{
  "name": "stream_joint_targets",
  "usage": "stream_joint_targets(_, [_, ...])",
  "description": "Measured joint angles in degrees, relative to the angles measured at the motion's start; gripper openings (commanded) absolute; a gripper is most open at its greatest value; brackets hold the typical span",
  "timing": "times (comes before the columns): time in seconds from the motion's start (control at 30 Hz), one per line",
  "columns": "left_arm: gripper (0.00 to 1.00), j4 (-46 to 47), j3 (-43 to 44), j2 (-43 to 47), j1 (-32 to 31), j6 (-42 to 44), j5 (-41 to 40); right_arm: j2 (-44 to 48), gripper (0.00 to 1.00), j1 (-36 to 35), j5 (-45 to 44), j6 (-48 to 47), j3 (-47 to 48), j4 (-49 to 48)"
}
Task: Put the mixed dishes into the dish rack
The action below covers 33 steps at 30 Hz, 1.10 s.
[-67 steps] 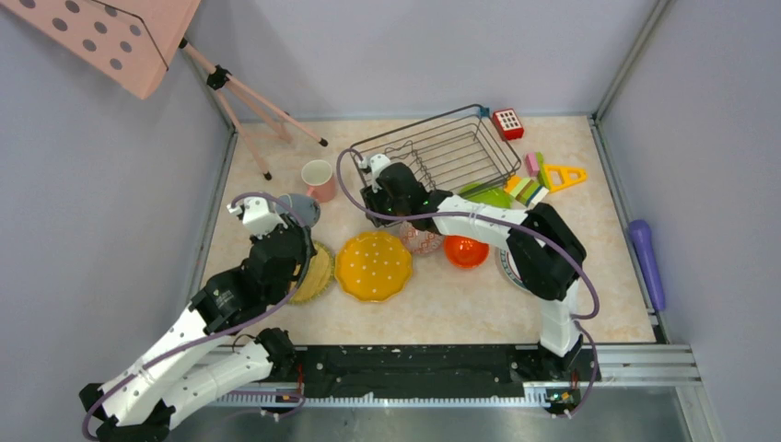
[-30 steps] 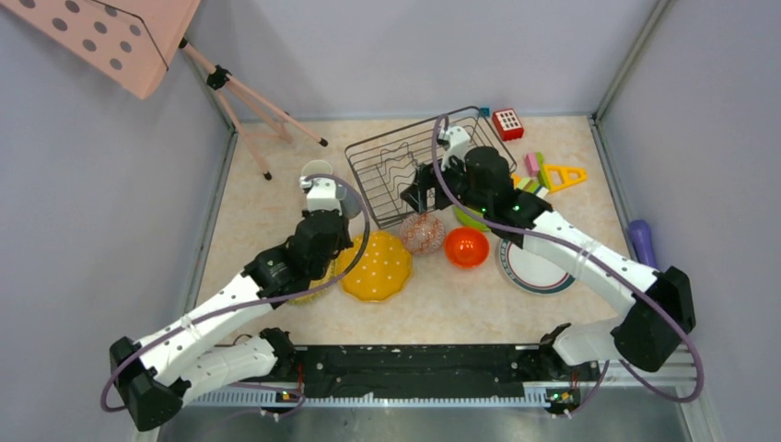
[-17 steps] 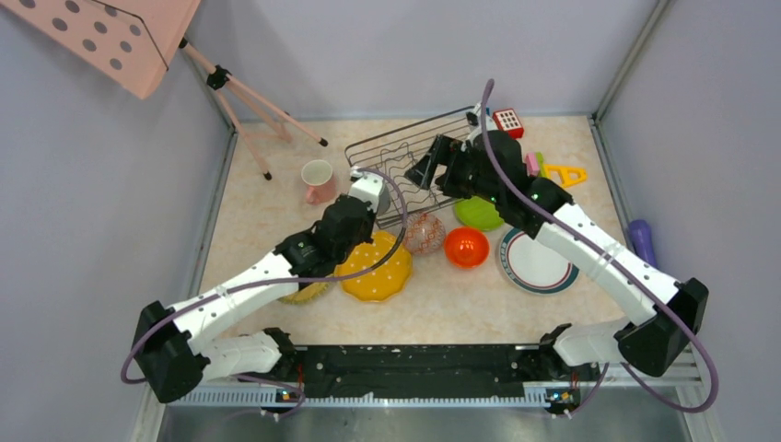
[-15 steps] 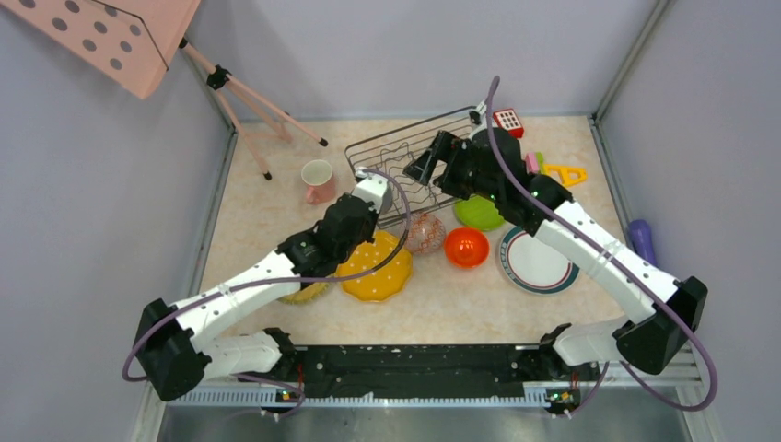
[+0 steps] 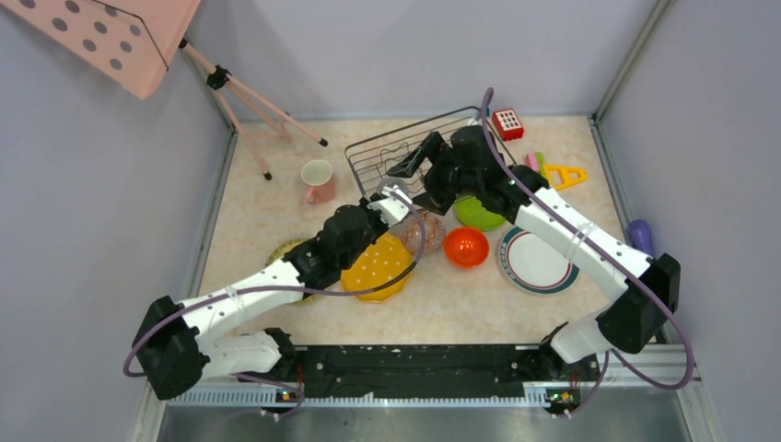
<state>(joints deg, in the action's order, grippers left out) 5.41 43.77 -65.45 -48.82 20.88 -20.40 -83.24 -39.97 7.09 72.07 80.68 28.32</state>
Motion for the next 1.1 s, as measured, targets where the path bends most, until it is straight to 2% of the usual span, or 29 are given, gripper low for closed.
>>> stream_joint_targets(0.2, [0.00, 2.9, 0.0, -0.8, -0.1, 4.5, -0.6, -0.2, 0.92, 0.0, 2.9, 4.1, 0.0, -0.3])
stream_joint_targets(0.57, [0.00, 6.7, 0.0, -1.7, -1.5, 7.3, -0.6, -2.8, 0.90, 0.0, 3.4, 7.6, -0.4, -1.9])
stream_joint_targets(0.67, [0.00, 7.7, -0.1, -1.7, -1.9, 7.9, -0.4, -3.9, 0.78, 0.0, 3.1, 8.1, -0.5, -2.2])
stream_joint_targets(0.7, [0.00, 7.9, -0.1, -1.7, -1.9, 8.0, -0.2, -4.2, 0.69, 0.0, 3.1, 8.3, -0.8, -2.4])
stream_joint_targets(0.8, [0.00, 7.8, -0.1, -1.7, -2.1, 8.4, 0.0, -4.5, 0.48, 0.0, 2.5, 8.8, -1.3, -2.2])
stream_joint_targets(0.83, [0.00, 7.9, -0.2, -1.7, -2.1, 9.0, -0.2, -4.6, 0.39, 0.0, 2.5, 9.2, -1.3, -2.0])
stream_joint_targets(0.87, [0.00, 7.9, -0.5, -1.7, -2.1, 9.6, -0.3, -4.6, 0.25, 0.0, 2.3, 9.4, -1.3, -1.8])
stream_joint_targets(0.93, [0.00, 8.1, -0.9, -1.7, -2.1, 10.7, -0.5, -4.6, 0.11, 0.0, 2.3, 9.9, -1.4, -1.3])
stream_joint_targets(0.97, [0.04, 8.2, -1.0, -1.8, -2.1, 10.8, -0.5, -4.6, 0.08, -0.1, 2.3, 9.9, -1.6, -1.3])
stream_joint_targets(1.03, [0.29, 8.7, -1.3, -2.1, -2.2, 10.8, -0.5, -4.6, 0.01, 0.0, 2.0, 10.0, -1.6, -1.1])
stream_joint_targets(1.1, [0.47, 9.6, -1.4, -2.6, -2.2, 10.6, -0.7, -4.6, 0.00, 0.0, 1.4, 9.7, -1.6, -1.0])
